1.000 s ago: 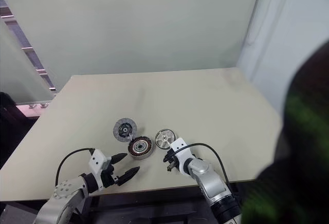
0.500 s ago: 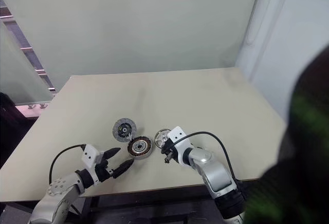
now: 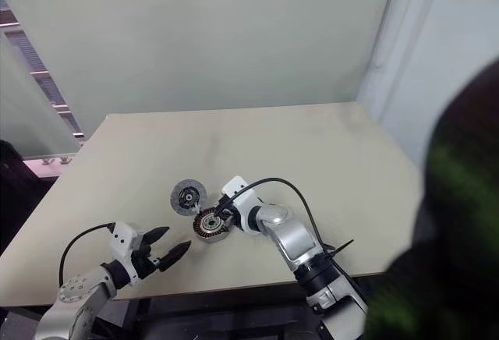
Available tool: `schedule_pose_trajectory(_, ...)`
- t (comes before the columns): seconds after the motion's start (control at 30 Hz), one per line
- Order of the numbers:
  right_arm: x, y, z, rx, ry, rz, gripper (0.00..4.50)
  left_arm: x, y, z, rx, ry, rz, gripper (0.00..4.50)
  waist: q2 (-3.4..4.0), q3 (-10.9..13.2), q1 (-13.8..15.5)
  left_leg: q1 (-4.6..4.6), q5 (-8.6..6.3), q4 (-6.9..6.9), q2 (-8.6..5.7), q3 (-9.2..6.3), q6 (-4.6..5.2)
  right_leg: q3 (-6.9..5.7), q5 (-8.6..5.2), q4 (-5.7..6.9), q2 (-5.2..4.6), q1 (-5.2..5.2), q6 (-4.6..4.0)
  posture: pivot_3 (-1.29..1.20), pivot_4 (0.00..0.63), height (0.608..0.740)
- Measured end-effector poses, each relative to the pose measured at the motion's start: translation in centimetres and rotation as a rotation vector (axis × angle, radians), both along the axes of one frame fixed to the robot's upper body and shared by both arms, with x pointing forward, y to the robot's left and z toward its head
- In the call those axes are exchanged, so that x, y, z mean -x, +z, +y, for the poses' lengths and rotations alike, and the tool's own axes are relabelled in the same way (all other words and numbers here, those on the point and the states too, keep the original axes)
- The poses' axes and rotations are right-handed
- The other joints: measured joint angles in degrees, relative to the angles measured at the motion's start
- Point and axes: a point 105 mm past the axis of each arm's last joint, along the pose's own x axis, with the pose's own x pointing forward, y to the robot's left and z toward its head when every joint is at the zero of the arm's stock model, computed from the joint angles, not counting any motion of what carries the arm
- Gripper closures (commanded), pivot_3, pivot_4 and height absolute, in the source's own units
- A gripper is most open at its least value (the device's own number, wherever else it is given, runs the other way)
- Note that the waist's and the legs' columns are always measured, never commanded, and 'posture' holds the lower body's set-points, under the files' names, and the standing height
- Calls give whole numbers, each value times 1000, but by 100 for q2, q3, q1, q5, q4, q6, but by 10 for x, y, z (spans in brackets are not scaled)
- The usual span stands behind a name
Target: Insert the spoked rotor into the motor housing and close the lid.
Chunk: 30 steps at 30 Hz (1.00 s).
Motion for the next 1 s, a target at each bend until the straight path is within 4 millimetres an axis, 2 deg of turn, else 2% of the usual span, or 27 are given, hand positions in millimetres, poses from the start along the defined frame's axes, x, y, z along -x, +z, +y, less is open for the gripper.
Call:
schedule_pose_trajectory(0.2,2,-17,18,16,32,15,3697,8,-1,-2,-8,-40,13,0,1,1,2,-1,0,-10,-3,-1,0,2,0,-1,-1,-3,0,0,0,740)
schedule_pose_trajectory(0.43,5,-24,28,13,52,21,3697,12,0,-10,-6,-74,13,0,2,0,-2,2,0,-10,0,-3,-1,1,0,1,1,-3,0,0,0,740)
schedule_pose_trajectory(1.0,-5,-36,22,48,19,16,3697,20,-2,-7,-24,-85,28,0,5,1,-4,2,0,-11,-1,-2,-1,2,0,1,2,-3,-1,0,0,740)
